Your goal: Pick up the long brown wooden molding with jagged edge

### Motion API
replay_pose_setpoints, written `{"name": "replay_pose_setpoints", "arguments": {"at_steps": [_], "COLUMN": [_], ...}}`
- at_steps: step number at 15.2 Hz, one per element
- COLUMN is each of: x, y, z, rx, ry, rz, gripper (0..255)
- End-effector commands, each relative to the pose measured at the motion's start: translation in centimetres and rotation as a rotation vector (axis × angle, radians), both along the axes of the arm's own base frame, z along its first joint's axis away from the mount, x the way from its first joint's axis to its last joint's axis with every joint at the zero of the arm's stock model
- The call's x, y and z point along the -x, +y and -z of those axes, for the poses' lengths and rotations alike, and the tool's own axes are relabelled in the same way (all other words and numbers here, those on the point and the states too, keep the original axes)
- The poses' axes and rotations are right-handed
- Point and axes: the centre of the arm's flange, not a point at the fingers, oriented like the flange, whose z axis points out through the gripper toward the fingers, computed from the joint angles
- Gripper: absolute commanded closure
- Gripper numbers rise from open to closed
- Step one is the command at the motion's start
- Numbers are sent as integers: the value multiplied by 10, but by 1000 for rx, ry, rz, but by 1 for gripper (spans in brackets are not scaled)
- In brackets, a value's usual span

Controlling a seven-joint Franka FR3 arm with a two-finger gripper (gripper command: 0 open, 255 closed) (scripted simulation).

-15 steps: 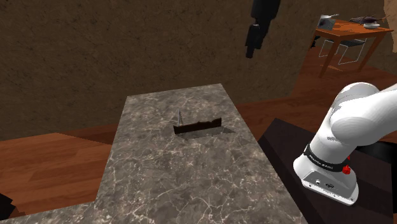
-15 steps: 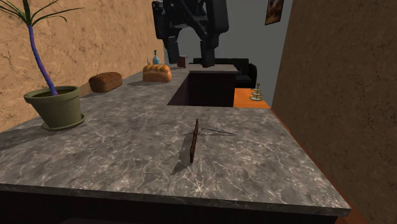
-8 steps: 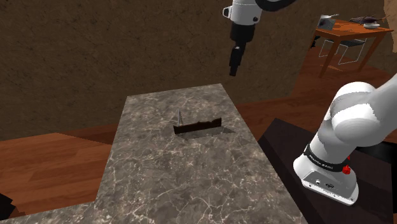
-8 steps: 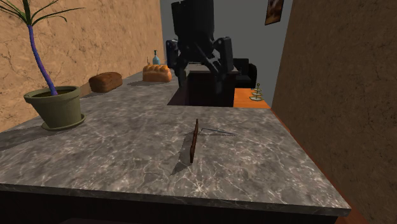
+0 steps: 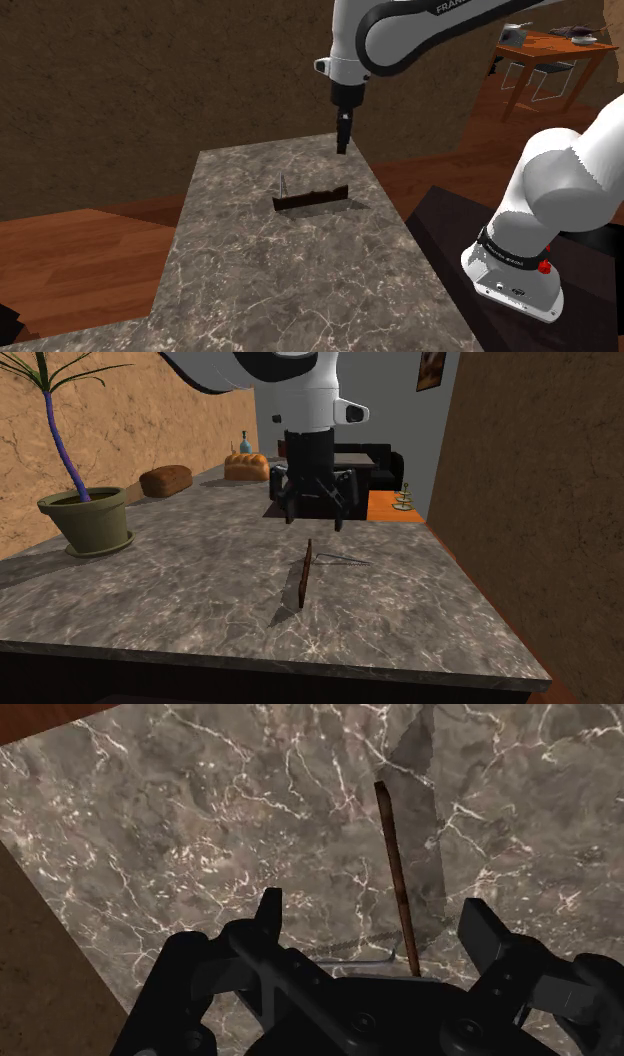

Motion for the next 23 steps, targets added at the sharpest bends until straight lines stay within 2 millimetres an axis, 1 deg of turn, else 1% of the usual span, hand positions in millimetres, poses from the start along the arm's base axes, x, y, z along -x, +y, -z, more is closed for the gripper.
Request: {"name": "replay_pose_setpoints", "arguments": {"at_steps": [1, 8, 9, 15, 16, 18, 19, 23], "x": [-10, -33, -33, -33, -33, -33, -33, -33], "y": [13, 69, 72, 72, 72, 72, 72, 72], "z": [19, 88, 91, 123, 131, 131, 130, 130], "rx": [-2, -8, -9, -9, -9, -9, -8, -8], "ry": [3, 18, 19, 19, 19, 19, 19, 19], "rz": [-66, -290, -300, -300, -300, -300, -300, -300], "gripper": [0, 0, 0, 0, 0, 0, 255, 255]}}
